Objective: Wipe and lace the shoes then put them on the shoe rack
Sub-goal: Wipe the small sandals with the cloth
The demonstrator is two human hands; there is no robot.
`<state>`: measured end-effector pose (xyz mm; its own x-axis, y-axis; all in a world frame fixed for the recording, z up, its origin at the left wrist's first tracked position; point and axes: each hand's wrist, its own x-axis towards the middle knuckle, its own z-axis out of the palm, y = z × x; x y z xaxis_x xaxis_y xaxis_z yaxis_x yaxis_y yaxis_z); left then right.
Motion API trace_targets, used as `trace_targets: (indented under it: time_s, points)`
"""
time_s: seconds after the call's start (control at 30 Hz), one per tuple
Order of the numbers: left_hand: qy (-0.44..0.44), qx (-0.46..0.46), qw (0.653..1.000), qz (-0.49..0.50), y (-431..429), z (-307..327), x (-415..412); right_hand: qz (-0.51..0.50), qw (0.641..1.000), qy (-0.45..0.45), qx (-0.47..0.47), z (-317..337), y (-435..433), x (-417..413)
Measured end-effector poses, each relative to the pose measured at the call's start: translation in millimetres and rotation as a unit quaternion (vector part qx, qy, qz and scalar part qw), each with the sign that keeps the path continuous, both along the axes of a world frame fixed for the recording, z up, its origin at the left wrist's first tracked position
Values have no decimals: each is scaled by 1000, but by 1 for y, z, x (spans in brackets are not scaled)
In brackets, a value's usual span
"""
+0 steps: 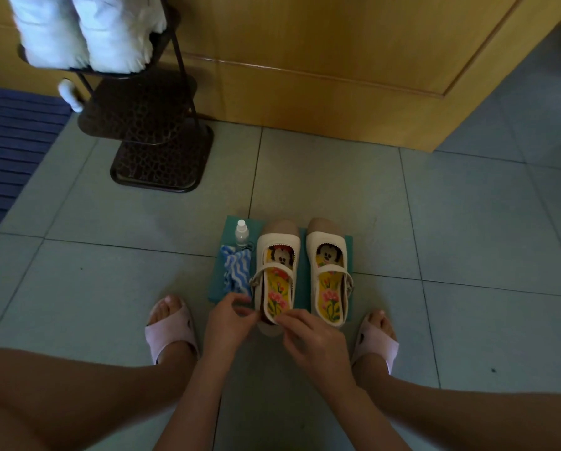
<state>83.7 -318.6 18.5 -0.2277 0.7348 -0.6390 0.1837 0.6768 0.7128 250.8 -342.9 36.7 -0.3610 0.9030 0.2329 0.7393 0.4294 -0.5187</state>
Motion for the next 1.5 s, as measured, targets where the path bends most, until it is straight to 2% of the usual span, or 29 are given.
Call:
trace_targets:
  time_s: [0.2,0.53,0.83,1.13,1.33,1.5]
  points:
    - [-18,12,1000,9,-2,-6,1,11,999,-43,12,-2,7,7]
    - [-11,29,999,12,-5,-11,-1,-53,998,-18,-4,-11,9,-9]
    - [8,31,999,8,-5,-8,3,-35,991,-130,12,-5,23,-10]
    - [24,29,999,15,-6,-12,5,-30,982,-168,-82,2,32,-17]
    - [-55,-24,997,39,-3,-8,3,-32,981,-140,-132,7,35,-14]
    - [-58,-58,996,42,-1,-11,10,-20,981,-134,-142,9,33,-15]
